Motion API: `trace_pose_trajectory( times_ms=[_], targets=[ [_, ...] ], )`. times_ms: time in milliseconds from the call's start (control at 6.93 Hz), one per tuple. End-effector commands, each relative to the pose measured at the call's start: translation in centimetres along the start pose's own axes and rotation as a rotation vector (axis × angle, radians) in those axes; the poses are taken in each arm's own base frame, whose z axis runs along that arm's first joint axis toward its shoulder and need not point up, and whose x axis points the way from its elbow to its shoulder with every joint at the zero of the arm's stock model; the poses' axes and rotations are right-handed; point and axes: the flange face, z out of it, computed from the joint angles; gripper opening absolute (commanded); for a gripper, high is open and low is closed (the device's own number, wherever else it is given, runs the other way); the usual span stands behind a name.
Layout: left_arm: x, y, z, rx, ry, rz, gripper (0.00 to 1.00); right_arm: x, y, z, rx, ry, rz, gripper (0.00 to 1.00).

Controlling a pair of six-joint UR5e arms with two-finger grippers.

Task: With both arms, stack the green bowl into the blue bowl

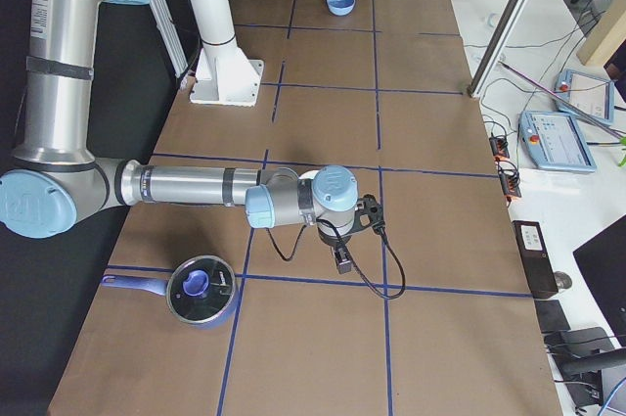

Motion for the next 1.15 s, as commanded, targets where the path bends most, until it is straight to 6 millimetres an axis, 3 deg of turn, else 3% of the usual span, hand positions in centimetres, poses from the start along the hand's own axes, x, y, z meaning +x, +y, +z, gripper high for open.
trace_pose_trajectory(
  times_ms=[0,144,289,433,577,722,866,1010],
  targets=[
    [1.3,-0.9,4.4,-0.021,0.027,0.03,0.98,-0.2,-0.1,0.1,-0.003,-0.001,-0.004,1.0],
    [2.5,-2.1,6.0,-0.027,0.041,0.059,0.87,-0.2,-0.1,0.3,-0.005,-0.001,-0.006,1.0],
    [3.9,-2.9,6.2,-0.023,0.055,0.026,0.56,-0.3,-0.1,0.2,-0.005,-0.003,-0.006,1.0],
    [6.6,-3.2,6.9,-0.024,0.081,0.004,0.2,-0.3,-0.1,0.3,-0.006,-0.003,-0.007,1.0],
    [10.1,-4.4,6.5,0.002,0.131,-0.014,0.0,-0.3,-0.1,0.3,-0.007,-0.002,-0.008,1.0],
    [16.5,-5.5,6.7,-0.002,0.194,-0.067,0.0,-0.4,-0.1,0.4,-0.008,-0.003,-0.009,1.0],
    [24.5,-7.7,4.7,0.006,0.28,-0.173,0.0,-0.4,-0.2,0.3,-0.007,-0.003,-0.01,1.0],
    [33.0,-8.1,3.2,-0.014,0.356,-0.223,0.0,-0.4,-0.2,0.3,-0.007,-0.003,-0.01,1.0]
  ],
)
